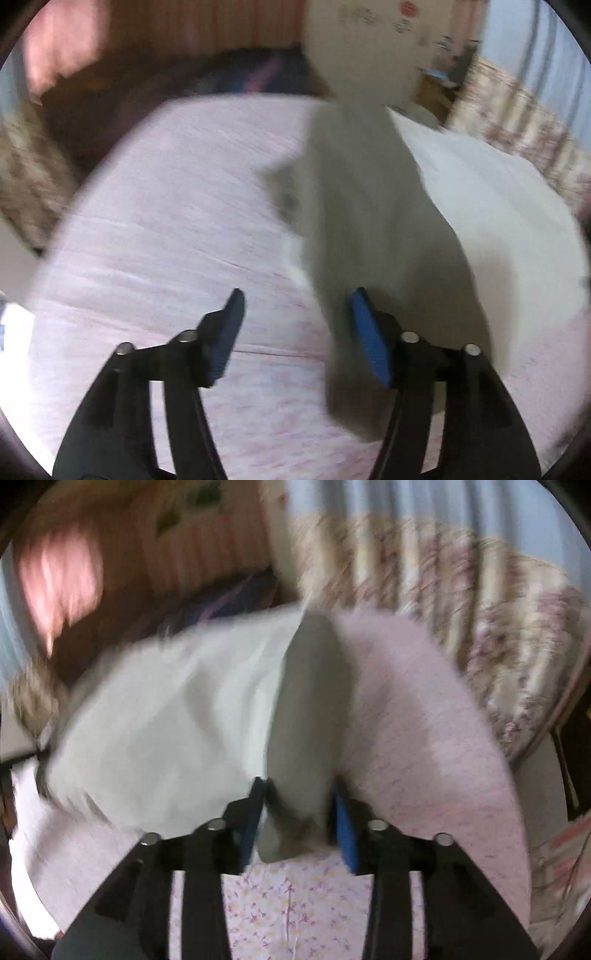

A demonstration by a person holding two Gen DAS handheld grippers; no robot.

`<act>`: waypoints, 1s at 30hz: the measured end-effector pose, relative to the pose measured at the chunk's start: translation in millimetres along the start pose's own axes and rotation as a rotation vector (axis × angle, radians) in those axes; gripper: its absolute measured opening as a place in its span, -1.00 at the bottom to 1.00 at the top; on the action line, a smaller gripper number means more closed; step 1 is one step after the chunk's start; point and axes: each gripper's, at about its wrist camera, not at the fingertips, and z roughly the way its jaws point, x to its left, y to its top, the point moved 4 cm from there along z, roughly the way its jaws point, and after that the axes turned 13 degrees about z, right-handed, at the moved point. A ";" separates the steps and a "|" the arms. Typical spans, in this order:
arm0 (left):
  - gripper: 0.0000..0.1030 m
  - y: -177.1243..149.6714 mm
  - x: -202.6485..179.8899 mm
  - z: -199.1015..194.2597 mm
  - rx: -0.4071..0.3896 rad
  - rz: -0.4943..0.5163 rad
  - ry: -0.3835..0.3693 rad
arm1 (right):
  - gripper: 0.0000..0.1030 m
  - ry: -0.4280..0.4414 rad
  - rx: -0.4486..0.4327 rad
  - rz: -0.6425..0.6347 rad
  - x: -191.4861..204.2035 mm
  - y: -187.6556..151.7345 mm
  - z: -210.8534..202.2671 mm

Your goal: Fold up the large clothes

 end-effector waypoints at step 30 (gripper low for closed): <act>-0.89 55.0 -173.3 52.0 0.058 0.151 -0.045 | -0.86 0.067 0.097 -0.202 103.4 -14.1 98.1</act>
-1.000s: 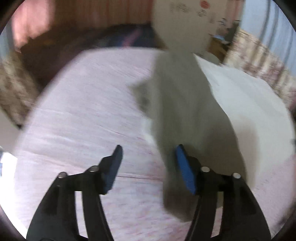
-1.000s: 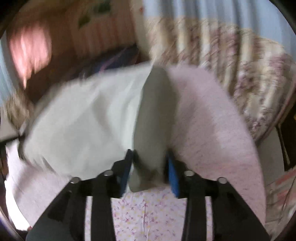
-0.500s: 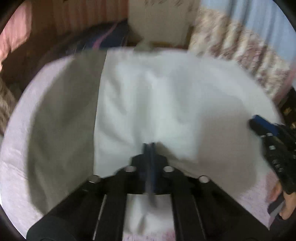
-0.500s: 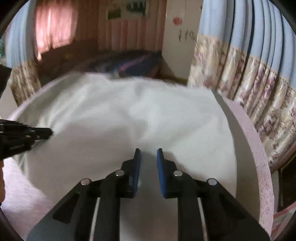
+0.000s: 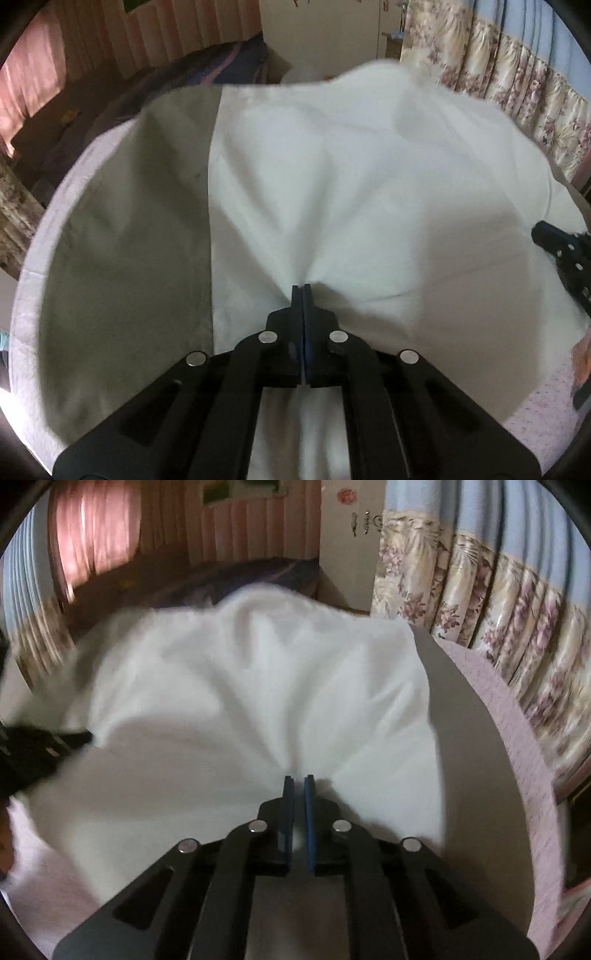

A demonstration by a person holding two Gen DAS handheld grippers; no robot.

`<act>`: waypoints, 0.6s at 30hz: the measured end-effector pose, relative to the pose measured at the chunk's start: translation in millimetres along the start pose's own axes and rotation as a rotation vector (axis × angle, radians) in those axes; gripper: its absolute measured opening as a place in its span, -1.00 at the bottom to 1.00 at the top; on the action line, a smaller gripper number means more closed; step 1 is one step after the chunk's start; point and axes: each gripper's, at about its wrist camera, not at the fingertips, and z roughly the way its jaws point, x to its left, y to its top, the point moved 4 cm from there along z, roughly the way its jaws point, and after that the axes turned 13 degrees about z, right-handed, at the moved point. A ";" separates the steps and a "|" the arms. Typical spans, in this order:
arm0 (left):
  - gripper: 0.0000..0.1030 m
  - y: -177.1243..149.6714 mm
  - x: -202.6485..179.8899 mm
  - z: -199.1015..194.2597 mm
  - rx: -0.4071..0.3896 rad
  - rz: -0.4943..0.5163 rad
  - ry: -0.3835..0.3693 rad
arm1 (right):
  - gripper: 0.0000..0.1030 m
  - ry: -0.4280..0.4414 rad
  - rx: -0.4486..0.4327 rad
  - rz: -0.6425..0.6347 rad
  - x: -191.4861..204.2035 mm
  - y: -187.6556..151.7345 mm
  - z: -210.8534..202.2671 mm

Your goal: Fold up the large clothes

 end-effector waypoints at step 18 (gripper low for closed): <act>-0.18 -14.8 -21.1 7.6 -0.034 -0.043 -0.014 | -0.51 0.034 0.039 0.002 25.3 -41.8 4.4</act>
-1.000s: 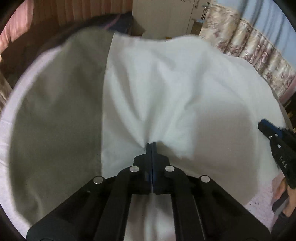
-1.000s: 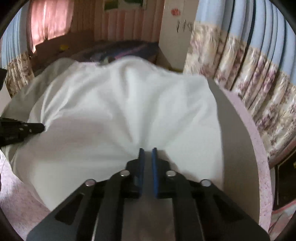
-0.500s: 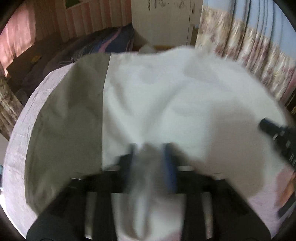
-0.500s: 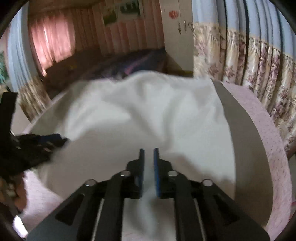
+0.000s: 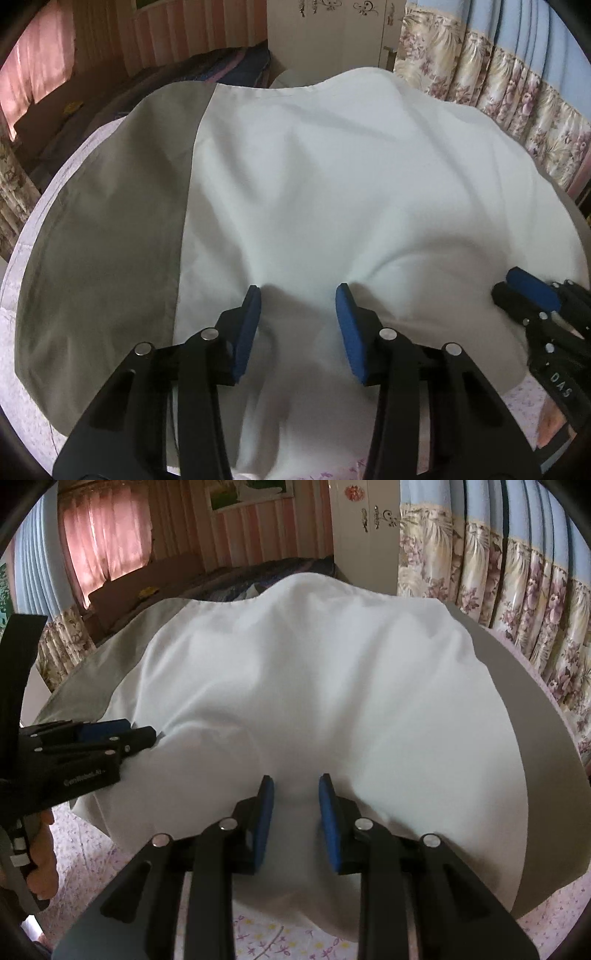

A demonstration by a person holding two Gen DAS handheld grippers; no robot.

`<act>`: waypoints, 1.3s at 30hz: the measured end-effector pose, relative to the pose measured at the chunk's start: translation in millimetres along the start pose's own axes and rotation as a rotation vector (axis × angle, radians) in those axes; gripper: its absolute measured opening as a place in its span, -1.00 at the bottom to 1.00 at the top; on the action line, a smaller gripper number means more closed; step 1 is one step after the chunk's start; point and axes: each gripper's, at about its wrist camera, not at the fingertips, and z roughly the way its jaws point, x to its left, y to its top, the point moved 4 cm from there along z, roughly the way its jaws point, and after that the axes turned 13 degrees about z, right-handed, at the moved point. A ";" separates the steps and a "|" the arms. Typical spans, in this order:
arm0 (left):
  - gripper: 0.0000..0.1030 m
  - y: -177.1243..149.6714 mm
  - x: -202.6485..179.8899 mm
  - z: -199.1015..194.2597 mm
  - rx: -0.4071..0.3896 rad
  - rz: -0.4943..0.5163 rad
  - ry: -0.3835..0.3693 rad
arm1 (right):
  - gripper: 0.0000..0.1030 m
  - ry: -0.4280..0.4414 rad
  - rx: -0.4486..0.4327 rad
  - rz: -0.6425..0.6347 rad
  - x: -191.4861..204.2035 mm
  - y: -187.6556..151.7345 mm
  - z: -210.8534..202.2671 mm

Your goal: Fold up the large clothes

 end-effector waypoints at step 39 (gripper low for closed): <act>0.53 40.4 -50.8 -34.2 -0.053 0.024 -0.086 | 0.68 0.120 -0.125 0.439 -154.2 43.1 -86.4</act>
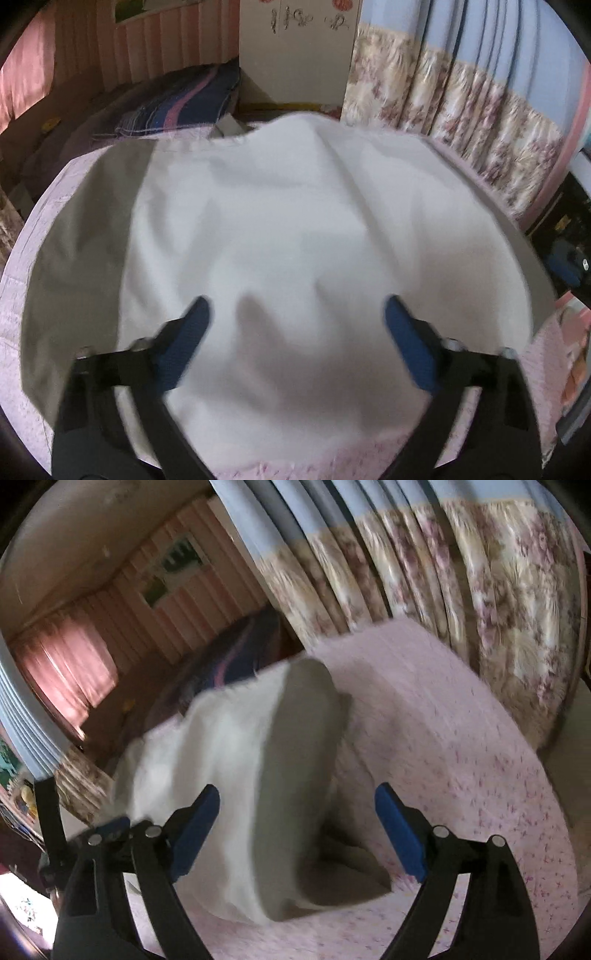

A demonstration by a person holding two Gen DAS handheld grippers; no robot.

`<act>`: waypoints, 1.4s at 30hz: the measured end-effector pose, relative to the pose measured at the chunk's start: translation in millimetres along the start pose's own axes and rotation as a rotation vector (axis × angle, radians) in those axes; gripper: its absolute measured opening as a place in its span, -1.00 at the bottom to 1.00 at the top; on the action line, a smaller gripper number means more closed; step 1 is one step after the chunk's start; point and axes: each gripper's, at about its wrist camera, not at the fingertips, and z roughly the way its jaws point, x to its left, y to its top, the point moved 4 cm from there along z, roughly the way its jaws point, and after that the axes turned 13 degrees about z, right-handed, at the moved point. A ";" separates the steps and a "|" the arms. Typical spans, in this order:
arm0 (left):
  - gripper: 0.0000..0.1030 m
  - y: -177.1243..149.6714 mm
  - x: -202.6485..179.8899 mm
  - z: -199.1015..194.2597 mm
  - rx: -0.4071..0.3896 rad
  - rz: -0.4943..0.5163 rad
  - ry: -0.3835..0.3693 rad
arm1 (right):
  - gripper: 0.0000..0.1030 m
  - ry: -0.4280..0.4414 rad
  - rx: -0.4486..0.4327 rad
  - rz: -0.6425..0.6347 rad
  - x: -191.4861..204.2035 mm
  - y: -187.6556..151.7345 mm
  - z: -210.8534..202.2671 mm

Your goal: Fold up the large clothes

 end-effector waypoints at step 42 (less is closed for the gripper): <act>0.53 -5.1 10.3 38.6 0.088 0.007 -0.030 | -0.10 0.126 0.228 0.181 -10.3 -9.9 98.8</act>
